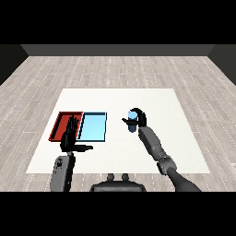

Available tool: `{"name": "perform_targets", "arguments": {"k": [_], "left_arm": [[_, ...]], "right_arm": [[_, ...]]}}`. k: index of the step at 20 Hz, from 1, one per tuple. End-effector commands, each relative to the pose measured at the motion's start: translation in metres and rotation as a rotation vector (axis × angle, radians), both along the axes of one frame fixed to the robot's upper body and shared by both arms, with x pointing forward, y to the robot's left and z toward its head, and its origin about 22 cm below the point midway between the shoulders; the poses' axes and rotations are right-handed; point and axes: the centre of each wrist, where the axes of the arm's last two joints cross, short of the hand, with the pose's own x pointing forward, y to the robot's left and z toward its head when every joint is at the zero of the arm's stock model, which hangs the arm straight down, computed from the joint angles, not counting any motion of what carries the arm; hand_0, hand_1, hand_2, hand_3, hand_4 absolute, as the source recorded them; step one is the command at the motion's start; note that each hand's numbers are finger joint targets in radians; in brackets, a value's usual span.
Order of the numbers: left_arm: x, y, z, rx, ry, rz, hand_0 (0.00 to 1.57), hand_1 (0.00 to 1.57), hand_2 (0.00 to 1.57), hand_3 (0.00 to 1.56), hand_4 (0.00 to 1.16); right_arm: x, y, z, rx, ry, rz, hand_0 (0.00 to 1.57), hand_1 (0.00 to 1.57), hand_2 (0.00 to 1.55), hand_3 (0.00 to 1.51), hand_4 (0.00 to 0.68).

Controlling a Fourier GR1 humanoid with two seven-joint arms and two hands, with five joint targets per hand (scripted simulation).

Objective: Pick the blue can and put it in the blue box

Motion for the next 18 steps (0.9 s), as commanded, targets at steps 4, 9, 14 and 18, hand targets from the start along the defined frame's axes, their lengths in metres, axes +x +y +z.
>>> {"name": "perform_targets", "arguments": {"k": [4,9,14,18], "left_arm": [[-0.002,-0.037,-0.005,0.0,0.057,-0.093,0.0,0.0,0.0,0.0,0.0],[0.005,-0.05,-0.007,0.025,0.112,-0.148,0.0,0.0,0.0,0.0,0.0],[0.019,-0.075,-0.012,0.012,0.155,-0.2,0.0,0.0,0.0,0.0,0.0],[0.022,-0.08,-0.013,0.01,0.155,-0.201,0.0,0.0,0.0,0.0,0.0]], "right_arm": [[0.017,-0.021,0.055,-0.111,-0.119,0.019,1.43,1.43,1.45,1.39,0.624],[0.005,-0.012,0.08,-0.113,-0.195,0.062,1.44,1.44,1.44,1.41,0.62],[-0.019,-0.005,0.078,-0.154,-0.195,0.051,1.43,1.43,1.45,1.4,0.616],[-0.063,0.012,0.088,-0.143,-0.202,0.06,1.43,1.43,1.45,1.4,0.616]]}}
